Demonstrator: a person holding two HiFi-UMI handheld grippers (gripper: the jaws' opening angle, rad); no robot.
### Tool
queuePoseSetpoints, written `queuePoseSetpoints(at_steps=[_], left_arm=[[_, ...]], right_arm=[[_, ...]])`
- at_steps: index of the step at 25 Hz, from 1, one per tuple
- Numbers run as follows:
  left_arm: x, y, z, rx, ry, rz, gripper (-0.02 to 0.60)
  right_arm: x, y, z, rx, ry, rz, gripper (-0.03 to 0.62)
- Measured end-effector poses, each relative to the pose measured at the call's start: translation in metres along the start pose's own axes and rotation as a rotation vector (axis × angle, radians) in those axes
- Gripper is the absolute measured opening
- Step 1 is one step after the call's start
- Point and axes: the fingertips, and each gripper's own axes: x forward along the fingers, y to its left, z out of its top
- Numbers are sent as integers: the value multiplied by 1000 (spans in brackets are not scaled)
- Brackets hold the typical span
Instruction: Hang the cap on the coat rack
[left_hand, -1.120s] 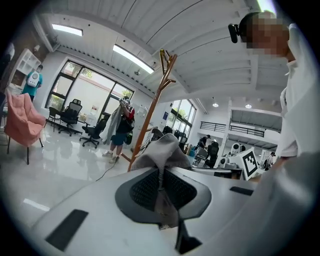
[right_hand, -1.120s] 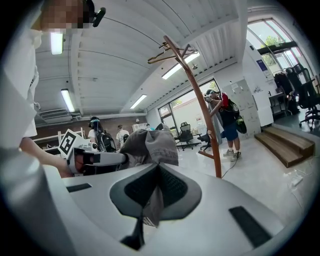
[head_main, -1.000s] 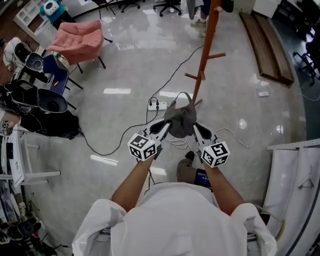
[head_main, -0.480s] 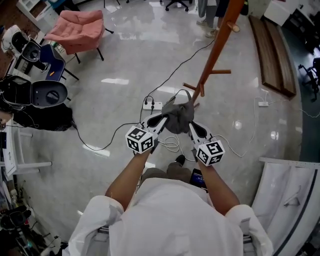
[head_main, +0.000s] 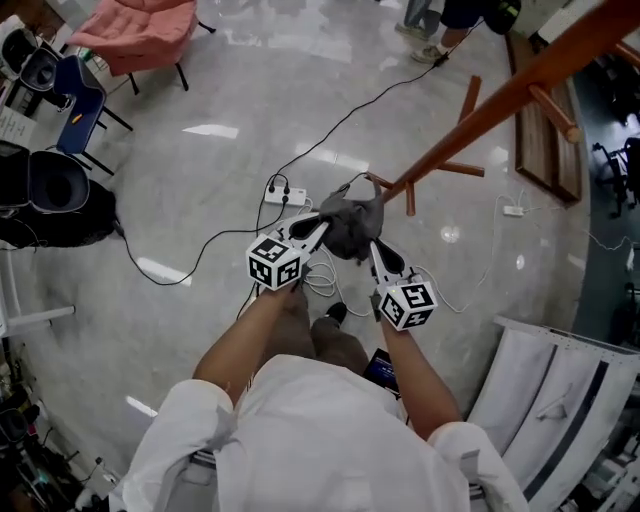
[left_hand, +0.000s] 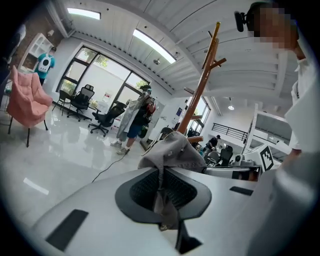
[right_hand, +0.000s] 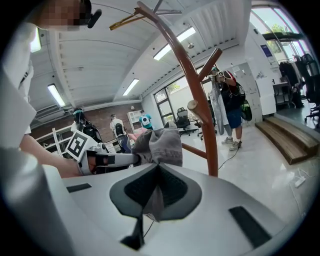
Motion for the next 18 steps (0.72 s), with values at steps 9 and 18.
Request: queuePoseSetpoints(at_steps=[9,18], left_arm=[[57,58,-13,-54,64,-71,41],[111,78,-38,-86,119,-132,43]], right_arm=[[46,-30,-27,47,77,-89,26],[70,-56,-55,96,142,-155,26]])
